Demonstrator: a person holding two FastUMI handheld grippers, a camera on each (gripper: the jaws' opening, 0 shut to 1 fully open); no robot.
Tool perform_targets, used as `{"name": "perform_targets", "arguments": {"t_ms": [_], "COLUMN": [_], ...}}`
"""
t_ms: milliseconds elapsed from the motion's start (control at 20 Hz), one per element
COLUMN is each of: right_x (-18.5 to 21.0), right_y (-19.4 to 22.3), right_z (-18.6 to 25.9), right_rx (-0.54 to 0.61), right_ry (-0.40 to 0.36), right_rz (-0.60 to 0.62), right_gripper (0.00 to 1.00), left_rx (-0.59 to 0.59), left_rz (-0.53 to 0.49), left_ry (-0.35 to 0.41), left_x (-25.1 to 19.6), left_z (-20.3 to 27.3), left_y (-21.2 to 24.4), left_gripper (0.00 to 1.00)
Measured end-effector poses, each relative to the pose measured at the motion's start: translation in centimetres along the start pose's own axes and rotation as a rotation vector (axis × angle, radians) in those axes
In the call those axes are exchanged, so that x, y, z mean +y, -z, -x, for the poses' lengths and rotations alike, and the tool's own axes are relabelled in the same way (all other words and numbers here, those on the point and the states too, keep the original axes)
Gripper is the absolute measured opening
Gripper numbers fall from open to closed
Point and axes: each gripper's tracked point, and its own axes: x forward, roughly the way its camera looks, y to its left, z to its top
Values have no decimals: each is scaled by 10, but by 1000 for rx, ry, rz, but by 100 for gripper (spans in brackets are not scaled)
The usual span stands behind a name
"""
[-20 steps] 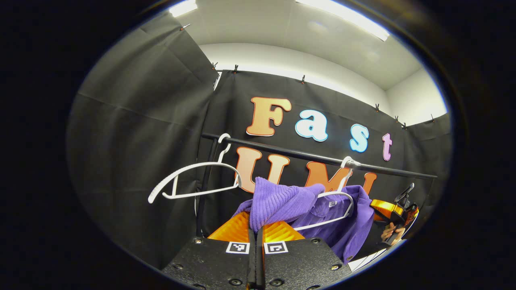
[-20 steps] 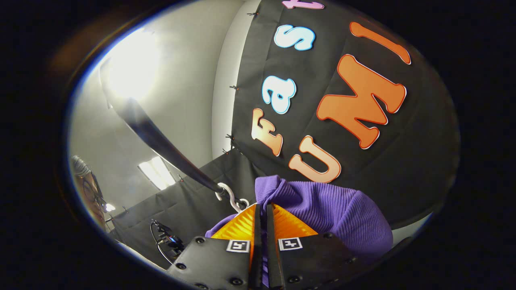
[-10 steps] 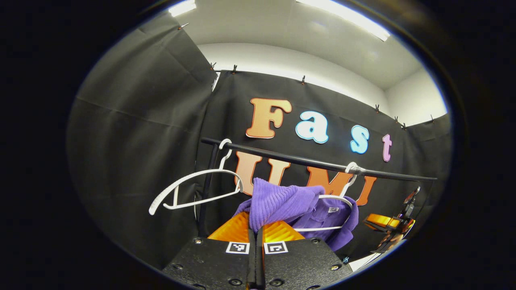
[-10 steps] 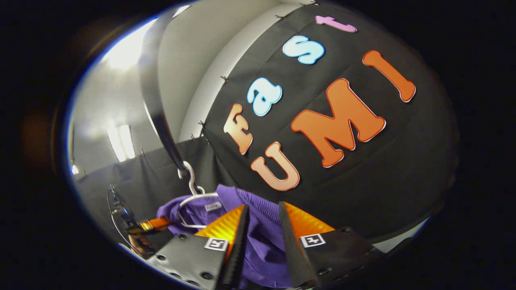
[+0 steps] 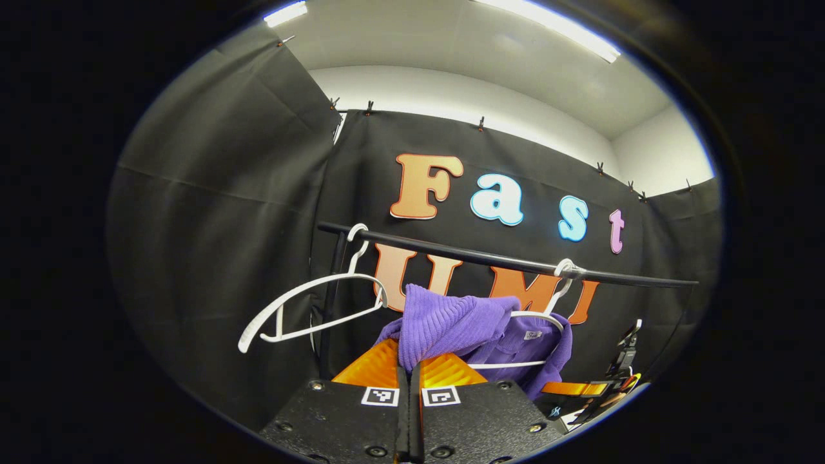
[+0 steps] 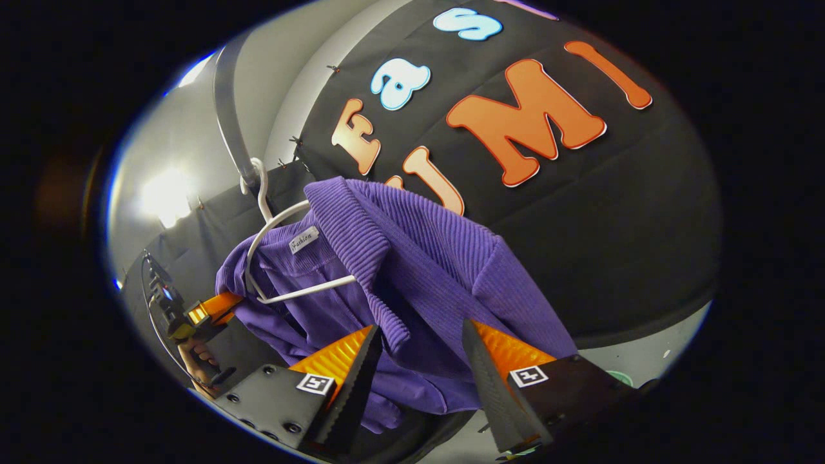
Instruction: Grasp the clothes on the hanger with both hands and then place them into the laundry hamper below.
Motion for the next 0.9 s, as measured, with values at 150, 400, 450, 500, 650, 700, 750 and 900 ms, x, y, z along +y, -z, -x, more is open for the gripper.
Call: {"name": "perform_targets", "arguments": {"t_ms": [150, 400, 450, 500, 650, 700, 750, 900], "right_x": [-7, -3, 5, 11, 15, 18, 20, 10], "right_y": [-2, -26, -35, -44, -77, -90, -105, -136], "right_z": [-14, 2, 9, 17, 37, 47, 53, 57], "right_rx": [-19, -44, -49, -56, -105, -123, -149, -197], "right_ry": [35, -14, -56, -96, -157, -178, -196, -193], "right_rz": [27, -26, -41, -55, -88, -105, -120, -147], "right_gripper": [63, 9, 9, 9, 8, 8, 8, 8], "left_rx": [3, 7, 6, 5, -9, -14, -18, -28], "left_rz": [-4, 29, 41, 46, 40, 34, 29, 28], "left_ry": [-1, 7, 11, 11, 9, 9, 5, 3], "left_x": [1, 1, 2, 4, 5, 7, 9, 14], "left_z": [0, -2, -2, -2, -2, -3, -4, -17], "left_y": [-1, -2, -3, -5, -15, -19, -21, -23], "left_gripper": [0, 0, 0, 0, 0, 0, 0, 0]}}
